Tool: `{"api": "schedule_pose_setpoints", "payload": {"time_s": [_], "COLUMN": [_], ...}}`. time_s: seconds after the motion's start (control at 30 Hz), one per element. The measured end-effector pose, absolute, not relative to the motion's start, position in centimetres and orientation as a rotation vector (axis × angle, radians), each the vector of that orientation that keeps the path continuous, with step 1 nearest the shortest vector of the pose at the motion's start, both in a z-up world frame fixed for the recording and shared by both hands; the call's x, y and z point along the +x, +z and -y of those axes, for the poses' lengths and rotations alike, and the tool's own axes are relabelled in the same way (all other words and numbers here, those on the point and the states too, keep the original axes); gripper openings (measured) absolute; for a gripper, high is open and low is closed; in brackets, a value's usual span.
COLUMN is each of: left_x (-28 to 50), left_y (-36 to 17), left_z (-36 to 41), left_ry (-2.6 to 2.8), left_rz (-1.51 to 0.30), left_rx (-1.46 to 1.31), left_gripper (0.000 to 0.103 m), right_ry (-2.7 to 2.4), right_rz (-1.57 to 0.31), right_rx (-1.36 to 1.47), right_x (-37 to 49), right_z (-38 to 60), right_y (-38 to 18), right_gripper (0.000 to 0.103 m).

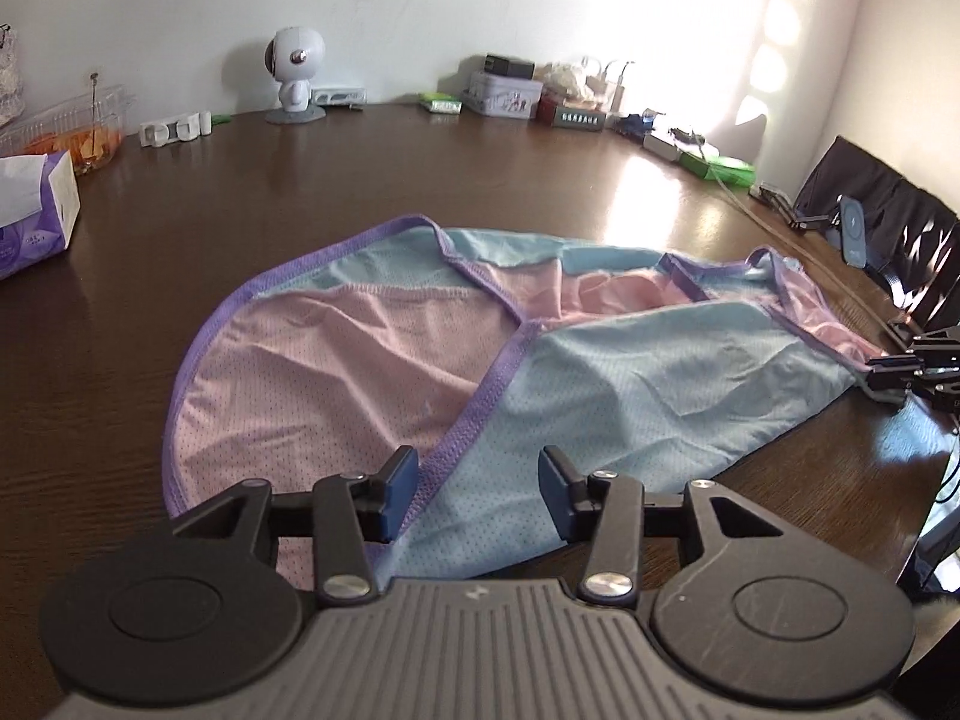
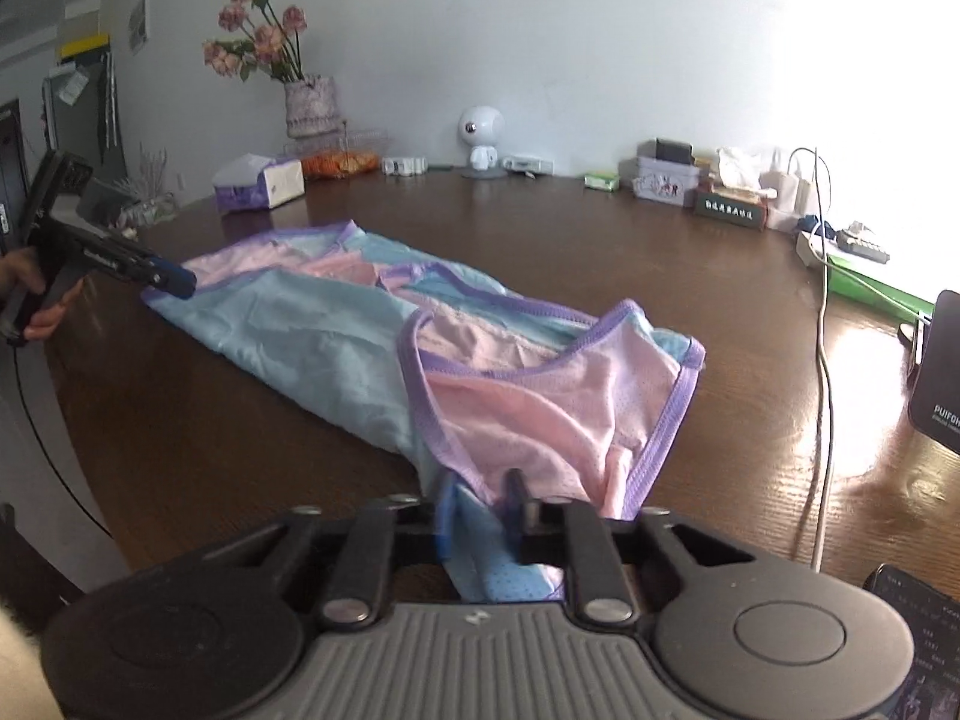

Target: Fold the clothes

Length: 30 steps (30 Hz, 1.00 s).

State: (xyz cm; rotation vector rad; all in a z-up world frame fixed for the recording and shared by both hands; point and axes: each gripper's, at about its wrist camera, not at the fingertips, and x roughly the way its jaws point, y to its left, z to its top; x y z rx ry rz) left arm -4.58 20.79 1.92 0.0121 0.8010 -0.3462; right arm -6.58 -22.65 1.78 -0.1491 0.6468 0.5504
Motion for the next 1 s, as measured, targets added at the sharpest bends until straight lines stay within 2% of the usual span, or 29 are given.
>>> {"api": "schedule_pose_setpoints", "payload": {"time_s": [0.1,0.37,0.5,0.53,0.6,0.73,1.0], "left_x": [-4.4,-3.8,-3.9,-3.9,-4.0,-4.4,-5.4], "left_y": [1.9,1.9,1.9,1.9,2.2,2.9,2.6], "left_z": [-20.5,-19.9,-19.9,-20.0,-20.0,-20.0,-21.0], "left_ry": [-0.323,-0.297,-0.303,-0.304,-0.312,-0.334,-0.358], "left_rz": [-0.810,-0.819,-0.811,-0.811,-0.808,-0.793,-0.796], "left_rx": [0.032,0.091,0.100,0.098,0.089,0.077,0.043], "left_gripper": [0.047,0.047,0.047,0.047,0.047,0.048,0.049], "right_ry": [0.557,0.603,0.564,0.535,0.480,0.483,0.394], "right_rz": [-0.636,-0.635,-0.722,-0.729,-0.766,-0.713,-0.711], "right_rx": [-0.118,-0.054,-0.121,-0.143,-0.190,-0.154,-0.079], "right_x": [-6.7,-3.7,-0.7,-0.2,0.1,-2.2,-5.2], "right_z": [23.1,25.3,25.0,24.8,24.3,24.6,23.5], "right_y": [1.5,4.6,4.5,4.2,3.6,4.5,3.4], "right_gripper": [0.002,0.002,0.002,0.003,0.016,0.028,0.026]}}
